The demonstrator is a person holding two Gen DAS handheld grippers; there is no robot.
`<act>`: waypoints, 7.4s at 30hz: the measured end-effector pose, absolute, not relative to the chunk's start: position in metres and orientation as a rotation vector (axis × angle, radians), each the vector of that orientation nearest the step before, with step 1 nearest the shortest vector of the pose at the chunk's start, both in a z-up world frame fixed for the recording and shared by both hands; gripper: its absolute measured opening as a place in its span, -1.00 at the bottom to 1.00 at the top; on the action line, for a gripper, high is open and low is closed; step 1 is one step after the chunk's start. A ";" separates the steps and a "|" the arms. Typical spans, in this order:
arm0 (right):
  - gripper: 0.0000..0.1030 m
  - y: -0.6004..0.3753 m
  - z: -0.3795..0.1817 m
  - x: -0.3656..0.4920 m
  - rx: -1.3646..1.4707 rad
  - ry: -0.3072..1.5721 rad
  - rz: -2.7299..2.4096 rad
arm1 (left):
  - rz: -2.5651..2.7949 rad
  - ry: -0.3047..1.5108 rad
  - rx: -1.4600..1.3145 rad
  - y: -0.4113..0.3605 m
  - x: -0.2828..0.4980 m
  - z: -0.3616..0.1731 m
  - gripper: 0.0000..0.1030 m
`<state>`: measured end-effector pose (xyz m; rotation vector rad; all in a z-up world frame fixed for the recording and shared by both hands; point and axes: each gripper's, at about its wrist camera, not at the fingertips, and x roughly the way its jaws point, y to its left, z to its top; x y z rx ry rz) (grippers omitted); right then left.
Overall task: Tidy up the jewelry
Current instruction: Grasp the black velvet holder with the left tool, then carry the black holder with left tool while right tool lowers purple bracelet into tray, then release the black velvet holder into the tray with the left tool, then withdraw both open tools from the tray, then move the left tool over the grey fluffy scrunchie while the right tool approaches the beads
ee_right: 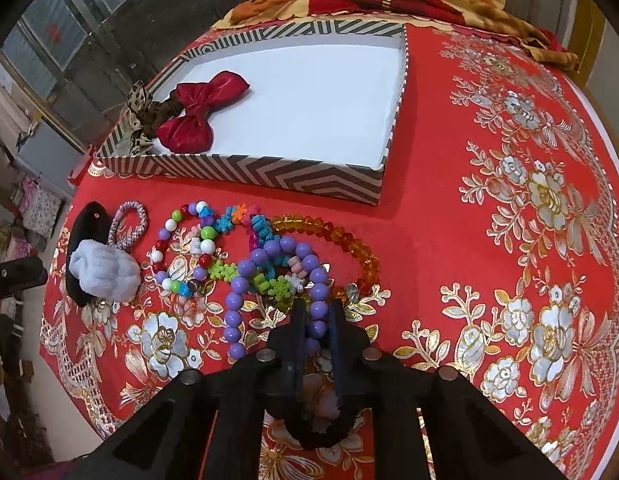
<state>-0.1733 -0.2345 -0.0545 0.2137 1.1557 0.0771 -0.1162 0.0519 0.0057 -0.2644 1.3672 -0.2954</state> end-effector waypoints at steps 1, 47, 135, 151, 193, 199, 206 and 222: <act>-0.83 -0.236 -0.053 -0.175 0.223 1.151 0.078 | -0.296 1.367 -0.264 0.052 -0.115 0.006 0.17; -0.83 -0.235 0.042 -0.190 0.331 0.950 0.188 | -0.204 1.347 -0.207 0.054 -0.075 -0.002 -0.85; -0.79 -0.236 -0.038 0.022 0.415 1.153 0.097 | -0.290 1.320 0.102 -0.053 0.183 -0.026 -0.67; -0.64 -0.230 0.015 -0.013 0.381 0.969 0.089 | -0.304 1.194 0.084 -0.039 0.140 0.030 0.00; -0.10 -0.217 0.044 -0.226 0.240 0.951 0.118 | -0.148 1.159 -0.008 0.020 -0.127 0.055 0.00; -0.10 -0.215 0.043 -0.234 0.235 0.959 0.127 | -0.144 1.153 0.001 0.018 -0.141 0.055 0.00; -0.10 -0.219 0.037 -0.238 0.238 0.979 0.120 | -0.155 1.183 -0.030 0.018 -0.146 0.049 0.00; -0.10 -0.225 0.019 -0.232 0.249 1.027 0.117 | -0.215 1.302 -0.164 0.028 -0.139 0.019 0.16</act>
